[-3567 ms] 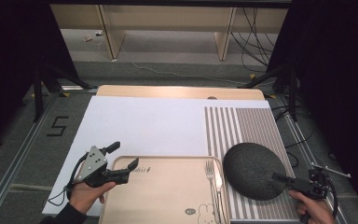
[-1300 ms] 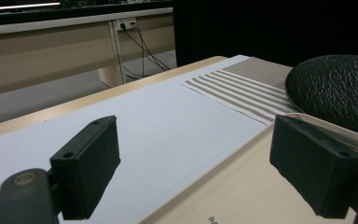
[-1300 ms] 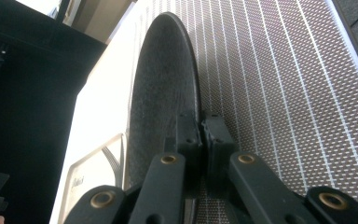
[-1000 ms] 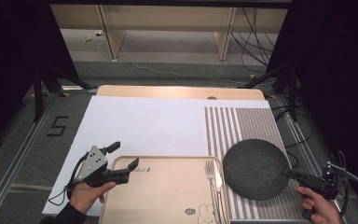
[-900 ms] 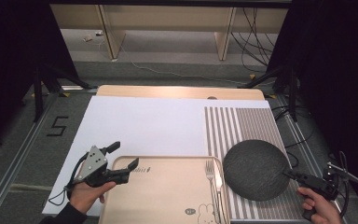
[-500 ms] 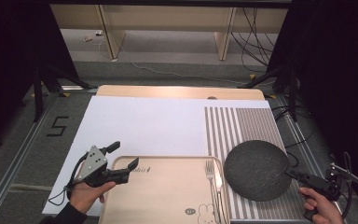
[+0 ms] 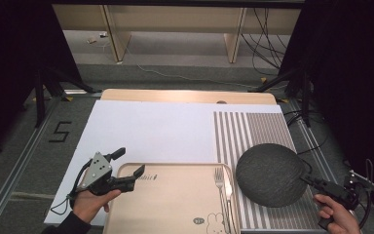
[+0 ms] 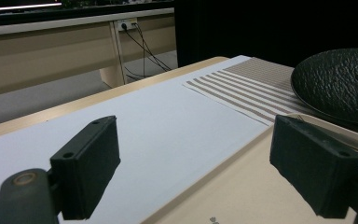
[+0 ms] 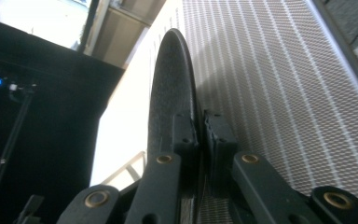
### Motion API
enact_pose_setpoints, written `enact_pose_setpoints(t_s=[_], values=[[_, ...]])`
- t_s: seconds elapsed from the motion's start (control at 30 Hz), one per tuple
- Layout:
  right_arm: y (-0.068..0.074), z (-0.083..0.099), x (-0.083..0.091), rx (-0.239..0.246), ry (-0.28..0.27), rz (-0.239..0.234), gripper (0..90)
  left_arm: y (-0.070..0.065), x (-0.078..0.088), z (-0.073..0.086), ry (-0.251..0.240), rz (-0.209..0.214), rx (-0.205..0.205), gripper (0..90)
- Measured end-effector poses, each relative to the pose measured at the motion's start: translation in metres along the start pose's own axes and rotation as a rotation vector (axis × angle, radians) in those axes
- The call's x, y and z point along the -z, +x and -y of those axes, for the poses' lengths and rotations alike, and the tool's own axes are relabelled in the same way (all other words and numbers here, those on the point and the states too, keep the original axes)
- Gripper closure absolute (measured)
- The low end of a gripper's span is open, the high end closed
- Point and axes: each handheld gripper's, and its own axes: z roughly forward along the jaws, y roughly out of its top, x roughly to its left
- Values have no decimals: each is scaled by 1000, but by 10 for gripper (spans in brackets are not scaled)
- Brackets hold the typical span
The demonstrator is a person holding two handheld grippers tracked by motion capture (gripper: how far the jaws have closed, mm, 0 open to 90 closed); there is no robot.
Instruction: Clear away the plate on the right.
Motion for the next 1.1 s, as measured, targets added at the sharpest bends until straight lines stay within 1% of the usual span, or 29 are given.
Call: enact_pose_setpoints(t_s=[0.03, 0.1, 0.17, 0.2, 0.33, 0.43, 0.6, 0.7, 0.87, 0.9, 1.0, 1.03, 1.07, 1.1], values=[[1, 0, 0, -6, 7, -5, 853, 0, 0, 0, 0, 0, 0, 157], [2, 0, -1, 1, 4, -17, 853, 0, 0, 0, -1, 0, -1, 157], [5, 1, -2, -8, 3, -36, 851, 0, 0, 0, 0, -1, -4, 157], [6, 2, -3, 1, 5, -39, 851, 0, 0, 0, 0, -1, -4, 157], [13, 4, -7, 3, 17, -69, 850, 1, 0, 0, 0, -2, 0, 157], [17, 7, -13, -5, 25, -94, 850, 1, 0, 0, 0, -3, 0, 157], [26, 12, -25, -5, 61, -122, 850, 1, 0, 0, 1, -3, -2, 157], [34, 15, -32, 19, 77, -135, 849, 1, 0, 0, -1, -4, -4, 157], [45, 22, -43, 39, 110, -163, 849, 1, 0, 0, 0, -4, -1, 157], [47, 23, -45, 47, 123, -164, 849, 1, 0, 0, -1, -5, -1, 157], [52, 27, -51, 45, 137, -175, 847, 1, 0, 0, 0, -5, -2, 157], [54, 28, -54, 57, 140, -177, 847, 1, 0, 0, 0, -5, -1, 157], [57, 29, -56, 56, 154, -176, 848, 1, 0, 0, 0, -5, -1, 157], [58, 31, -58, 71, 156, -177, 848, 1, 0, 0, 0, -6, -2, 157]])
